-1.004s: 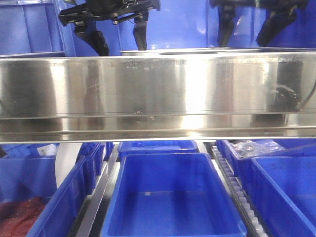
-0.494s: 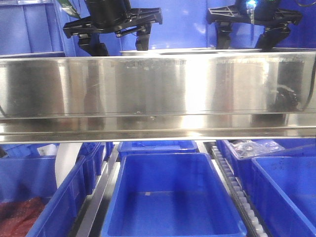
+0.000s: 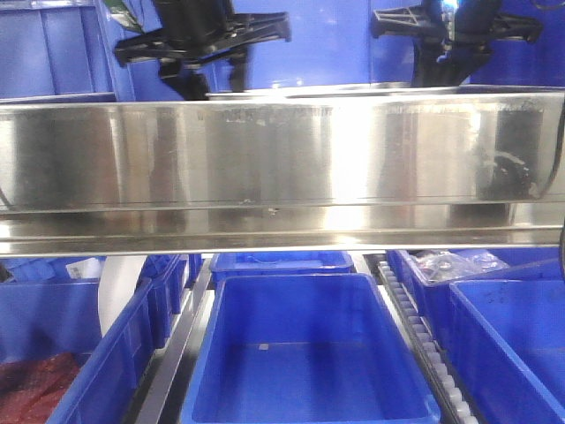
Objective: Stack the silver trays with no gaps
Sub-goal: 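Grasp the small silver tray's rim with both grippers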
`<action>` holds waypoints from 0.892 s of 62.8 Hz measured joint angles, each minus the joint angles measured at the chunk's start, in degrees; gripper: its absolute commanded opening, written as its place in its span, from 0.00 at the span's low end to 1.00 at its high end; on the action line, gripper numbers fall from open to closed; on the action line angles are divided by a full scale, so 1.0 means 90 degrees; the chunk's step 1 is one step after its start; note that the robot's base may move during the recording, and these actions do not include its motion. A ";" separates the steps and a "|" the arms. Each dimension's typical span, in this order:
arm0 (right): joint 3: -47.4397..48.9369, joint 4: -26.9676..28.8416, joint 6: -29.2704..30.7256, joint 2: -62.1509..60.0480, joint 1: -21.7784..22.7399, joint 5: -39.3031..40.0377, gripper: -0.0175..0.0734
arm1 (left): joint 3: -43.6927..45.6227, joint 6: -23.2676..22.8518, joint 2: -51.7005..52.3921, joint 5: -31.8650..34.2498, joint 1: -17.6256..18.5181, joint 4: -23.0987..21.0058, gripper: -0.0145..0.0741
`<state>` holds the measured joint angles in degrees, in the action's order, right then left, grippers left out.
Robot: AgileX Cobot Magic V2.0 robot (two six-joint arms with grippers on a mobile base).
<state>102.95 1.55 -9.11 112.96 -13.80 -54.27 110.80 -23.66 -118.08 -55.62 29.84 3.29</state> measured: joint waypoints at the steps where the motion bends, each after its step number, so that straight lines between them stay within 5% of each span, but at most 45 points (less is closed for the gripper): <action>1: 0.0000 0.0000 0.0000 0.0000 0.0000 -0.0015 0.26 | 0.0017 -0.0013 0.0000 -0.0007 0.0000 0.0004 0.12; 39: -0.0012 0.0065 -0.0061 -0.1227 -0.0025 -0.0848 0.26 | 0.1296 0.0279 0.0224 -0.1508 0.0076 0.0154 0.12; 56: -0.0082 -0.0309 -0.0592 -0.1808 -0.0510 -0.1098 0.26 | 0.1297 0.0618 0.0853 -0.1770 0.0187 0.0452 0.12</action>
<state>102.21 -1.23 -14.43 96.69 -18.39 -64.16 122.47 -18.10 -110.41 -71.55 31.52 7.36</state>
